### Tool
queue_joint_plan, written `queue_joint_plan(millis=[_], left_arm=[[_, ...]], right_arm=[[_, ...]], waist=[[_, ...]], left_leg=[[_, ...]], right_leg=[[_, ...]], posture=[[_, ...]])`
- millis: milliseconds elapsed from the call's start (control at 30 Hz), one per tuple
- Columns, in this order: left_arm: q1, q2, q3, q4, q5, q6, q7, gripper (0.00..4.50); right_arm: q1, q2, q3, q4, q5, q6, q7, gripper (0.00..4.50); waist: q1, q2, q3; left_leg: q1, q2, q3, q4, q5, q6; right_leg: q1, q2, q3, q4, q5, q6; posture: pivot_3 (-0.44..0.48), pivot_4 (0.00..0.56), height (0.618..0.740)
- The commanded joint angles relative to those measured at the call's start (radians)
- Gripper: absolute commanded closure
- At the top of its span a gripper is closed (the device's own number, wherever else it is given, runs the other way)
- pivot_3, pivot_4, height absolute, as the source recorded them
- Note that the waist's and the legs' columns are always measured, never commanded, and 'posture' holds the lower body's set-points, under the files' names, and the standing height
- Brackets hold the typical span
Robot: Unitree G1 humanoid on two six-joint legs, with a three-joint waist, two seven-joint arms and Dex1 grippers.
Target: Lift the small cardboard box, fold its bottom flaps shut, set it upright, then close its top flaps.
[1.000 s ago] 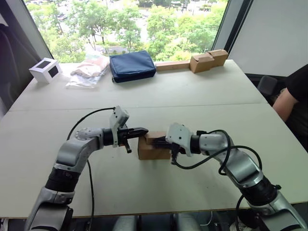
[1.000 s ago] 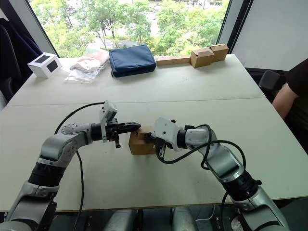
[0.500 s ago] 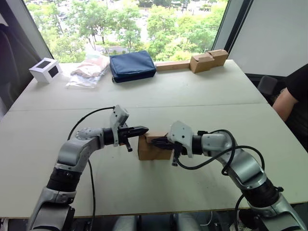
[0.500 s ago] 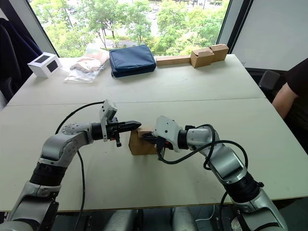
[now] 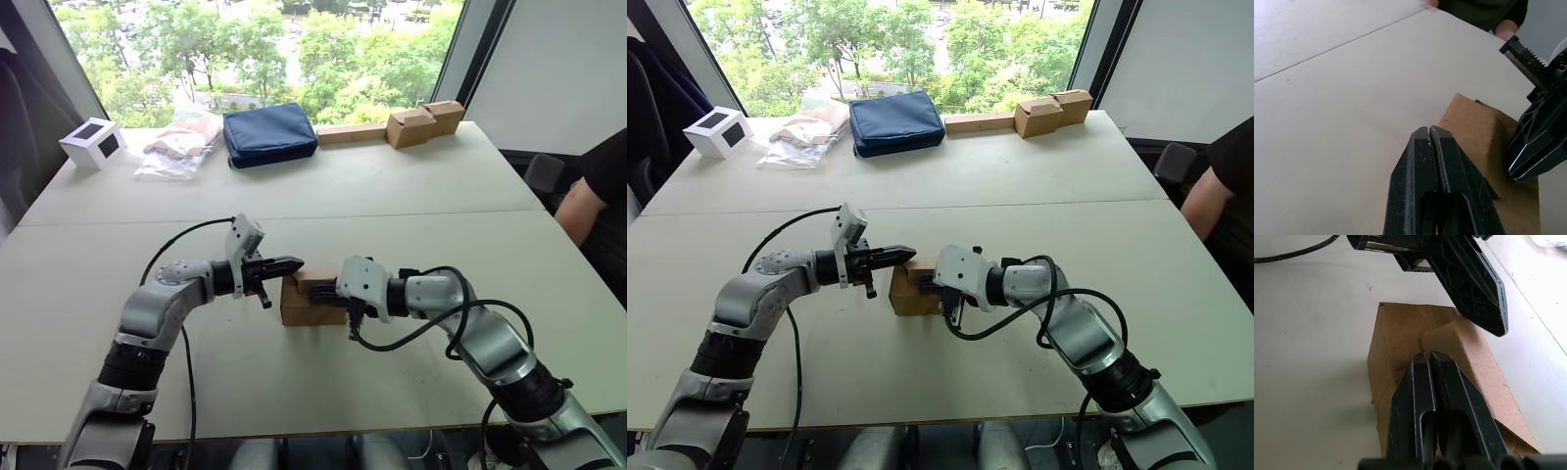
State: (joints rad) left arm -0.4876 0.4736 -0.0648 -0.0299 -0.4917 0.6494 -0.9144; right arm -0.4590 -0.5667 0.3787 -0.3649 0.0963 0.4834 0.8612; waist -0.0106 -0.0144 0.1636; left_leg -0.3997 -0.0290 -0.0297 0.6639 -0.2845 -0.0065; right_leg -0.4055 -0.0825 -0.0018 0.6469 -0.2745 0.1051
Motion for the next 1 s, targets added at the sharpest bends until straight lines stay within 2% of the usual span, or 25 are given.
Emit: queue_joint_plan(millis=[33, 467, 733, 867, 1000], left_arm=[[-0.005, 0.007, 0.017, -0.031, -0.015, 0.001, -0.004, 4.50], [0.007, 0.040, -0.033, -0.067, 0.032, -0.034, -0.036, 4.50], [0.016, 0.078, -0.094, -0.051, 0.120, -0.117, -0.059, 4.50], [0.006, 0.060, -0.064, -0.049, 0.098, -0.109, -0.045, 4.50], [-0.024, 0.025, 0.032, -0.116, -0.017, -0.007, 0.006, 4.50]], right_arm=[[-0.021, 0.008, -0.008, 0.013, -0.029, -0.026, -0.019, 4.43], [-0.027, 0.009, -0.006, 0.021, -0.043, -0.007, -0.008, 4.43], [-0.002, 0.025, -0.074, -0.049, 0.089, 0.087, 0.026, 4.43], [-0.002, 0.031, -0.121, -0.053, 0.132, 0.113, 0.010, 4.43], [-0.008, 0.048, -0.187, -0.044, 0.175, 0.134, -0.019, 4.43]], waist=[[0.000, 0.000, 0.000], [0.001, 0.000, 0.000], [0.000, 0.000, 0.000], [0.000, 0.000, 0.000], [0.000, -0.001, 0.000]], left_leg=[[0.000, 0.000, 0.000, 0.000, 0.000, 0.000], [0.000, 0.000, 0.000, 0.000, 0.000, 0.000], [0.000, 0.000, 0.000, 0.000, 0.000, 0.000], [0.000, 0.000, 0.000, 0.000, 0.000, 0.000], [0.000, 0.000, 0.000, 0.000, 0.000, 0.000]], right_leg=[[0.000, 0.000, 0.000, 0.000, 0.000, 0.000], [0.000, 0.000, 0.000, 0.000, 0.000, 0.000], [0.000, 0.000, 0.000, 0.000, 0.000, 0.000], [0.000, 0.000, 0.000, 0.000, 0.000, 0.000], [0.000, 0.000, 0.000, 0.000, 0.000, 0.000]], posture=[[0.000, 0.150, 0.737], [0.000, 0.150, 0.737], [0.000, 0.150, 0.737], [0.000, 0.150, 0.737], [0.000, 0.150, 0.737]])
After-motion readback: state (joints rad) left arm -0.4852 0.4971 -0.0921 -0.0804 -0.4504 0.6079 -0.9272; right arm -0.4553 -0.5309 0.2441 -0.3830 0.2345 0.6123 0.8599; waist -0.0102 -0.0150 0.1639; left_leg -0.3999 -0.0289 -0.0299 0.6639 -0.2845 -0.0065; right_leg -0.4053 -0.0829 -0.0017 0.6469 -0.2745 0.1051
